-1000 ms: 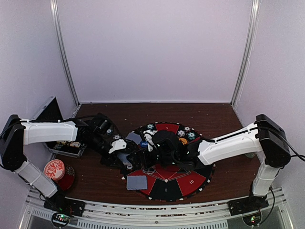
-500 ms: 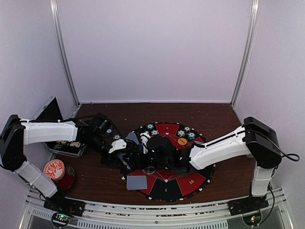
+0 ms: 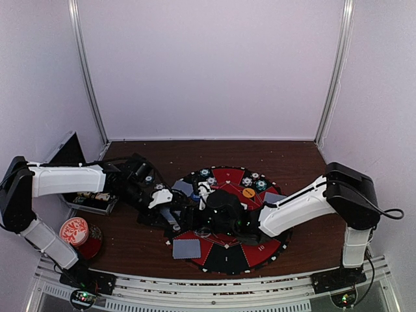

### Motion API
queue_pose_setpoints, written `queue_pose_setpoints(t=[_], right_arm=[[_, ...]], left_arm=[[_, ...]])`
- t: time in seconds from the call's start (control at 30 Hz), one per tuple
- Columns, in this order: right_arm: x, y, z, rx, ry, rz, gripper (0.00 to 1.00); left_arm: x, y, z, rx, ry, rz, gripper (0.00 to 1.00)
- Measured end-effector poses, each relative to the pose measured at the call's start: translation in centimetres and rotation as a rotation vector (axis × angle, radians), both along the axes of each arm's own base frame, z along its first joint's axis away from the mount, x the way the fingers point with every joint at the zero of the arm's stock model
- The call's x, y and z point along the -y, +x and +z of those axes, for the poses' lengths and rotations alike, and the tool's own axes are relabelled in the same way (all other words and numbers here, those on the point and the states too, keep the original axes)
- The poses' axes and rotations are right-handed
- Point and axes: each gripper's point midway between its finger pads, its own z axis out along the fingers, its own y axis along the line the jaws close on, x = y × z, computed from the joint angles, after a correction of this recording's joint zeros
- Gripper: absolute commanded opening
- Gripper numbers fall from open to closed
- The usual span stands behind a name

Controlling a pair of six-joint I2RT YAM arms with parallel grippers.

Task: Distribute texas hold em gaming equipment
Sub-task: Pick up the poker card from the face-down deck piles.

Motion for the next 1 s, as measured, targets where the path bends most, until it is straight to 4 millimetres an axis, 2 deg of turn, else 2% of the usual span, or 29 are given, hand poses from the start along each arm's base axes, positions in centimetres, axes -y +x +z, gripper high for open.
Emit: queue_pose_setpoints(t=[0.2,0.4,0.5,0.83,1.0], right_arm=[[-0.1,0.1,0.3,0.004,0.045,-0.005,0.64],[0.0,0.0,0.5,0.016,0.061,-0.012,0.48],[0.1,-0.2,0.7,0.021,0.067,-0.011,0.45],[0.8,0.0,1.1,0.046,0.045,-0.041,0.45],[1.1,0.2,1.0,0.049,0.028,-0.047,0.66]], left_arm=[[0.0,0.0,0.0,0.000,0.000,0.000,0.39],[0.0,0.2,0.0,0.008,0.003,0.003,0.39],[0.0,0.2,0.0,0.011,0.004,0.005,0.39],[0.2,0.6,0.1,0.031,-0.003,0.008,0.39],[0.1,0.6,0.0,0.030,0.002,0.009,0.39]])
